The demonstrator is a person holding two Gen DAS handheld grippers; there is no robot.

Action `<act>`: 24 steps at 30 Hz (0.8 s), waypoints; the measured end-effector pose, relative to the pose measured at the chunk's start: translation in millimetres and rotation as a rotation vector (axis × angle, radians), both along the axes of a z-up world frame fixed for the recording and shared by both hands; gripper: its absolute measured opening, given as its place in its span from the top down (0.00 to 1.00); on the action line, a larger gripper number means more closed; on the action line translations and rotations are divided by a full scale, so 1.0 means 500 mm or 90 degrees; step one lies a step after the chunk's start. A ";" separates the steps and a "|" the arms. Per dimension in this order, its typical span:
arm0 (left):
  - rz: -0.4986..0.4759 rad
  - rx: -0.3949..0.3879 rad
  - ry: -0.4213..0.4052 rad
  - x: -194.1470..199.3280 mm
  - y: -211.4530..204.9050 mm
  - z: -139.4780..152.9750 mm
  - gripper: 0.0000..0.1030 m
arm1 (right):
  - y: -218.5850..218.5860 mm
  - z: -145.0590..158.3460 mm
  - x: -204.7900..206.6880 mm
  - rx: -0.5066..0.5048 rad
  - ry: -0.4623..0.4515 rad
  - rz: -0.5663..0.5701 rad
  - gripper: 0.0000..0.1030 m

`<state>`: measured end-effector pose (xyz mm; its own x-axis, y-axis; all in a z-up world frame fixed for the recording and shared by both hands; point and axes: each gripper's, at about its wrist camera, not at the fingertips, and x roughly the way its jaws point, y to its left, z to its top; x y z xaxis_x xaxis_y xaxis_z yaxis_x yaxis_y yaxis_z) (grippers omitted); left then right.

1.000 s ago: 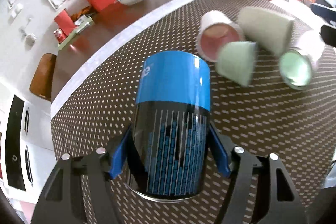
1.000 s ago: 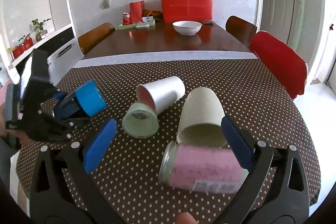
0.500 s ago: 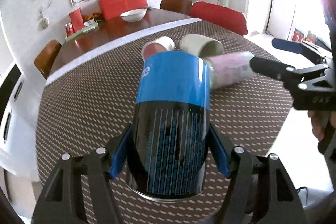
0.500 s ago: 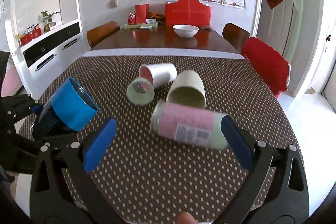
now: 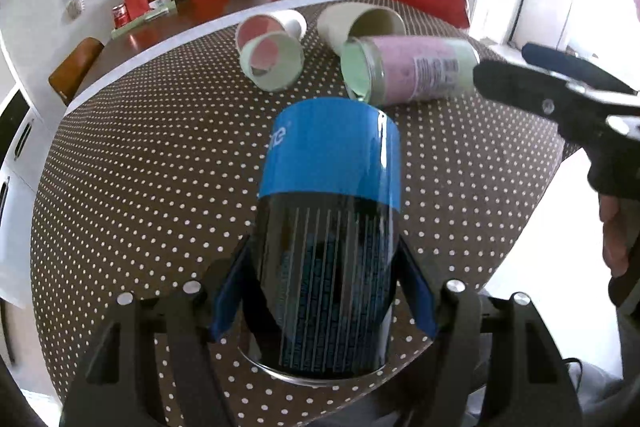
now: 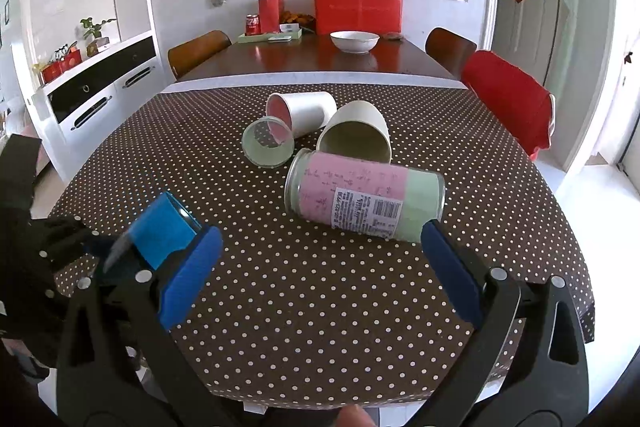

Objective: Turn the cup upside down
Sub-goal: 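Carry the held can with the left gripper toward the right gripper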

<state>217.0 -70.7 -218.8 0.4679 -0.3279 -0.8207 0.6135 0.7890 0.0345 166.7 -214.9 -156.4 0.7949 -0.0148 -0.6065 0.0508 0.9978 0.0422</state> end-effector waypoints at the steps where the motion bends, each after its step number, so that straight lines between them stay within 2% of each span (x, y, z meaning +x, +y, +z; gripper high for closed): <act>1: -0.002 0.002 0.000 -0.002 0.001 -0.003 0.33 | -0.001 -0.001 0.002 0.000 0.002 0.000 0.05; 5: 0.015 0.027 -0.008 0.000 -0.004 -0.010 0.32 | -0.002 -0.003 0.004 0.002 0.003 0.000 0.05; 7: 0.024 0.045 -0.030 -0.003 -0.008 -0.008 0.28 | -0.002 -0.002 0.004 0.003 0.003 0.001 0.05; 10: 0.027 0.045 -0.058 -0.011 -0.005 0.004 0.16 | -0.003 -0.003 0.004 0.003 0.003 -0.001 0.05; 12: 0.023 0.038 -0.065 -0.016 -0.005 0.010 0.10 | -0.003 -0.002 0.004 0.005 0.004 -0.002 0.05; 15: 0.022 0.022 -0.077 -0.022 -0.003 0.019 0.07 | -0.003 0.000 0.001 0.004 0.000 -0.002 0.05; 24: 0.081 -0.035 -0.113 -0.031 0.048 0.073 0.06 | 0.000 0.027 0.000 -0.005 -0.015 0.024 0.05</act>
<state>201.3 -46.5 -182.6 0.6436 -0.2992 -0.7045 0.4970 0.8633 0.0874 166.8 -214.8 -142.6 0.8094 0.0101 -0.5872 0.0126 0.9993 0.0345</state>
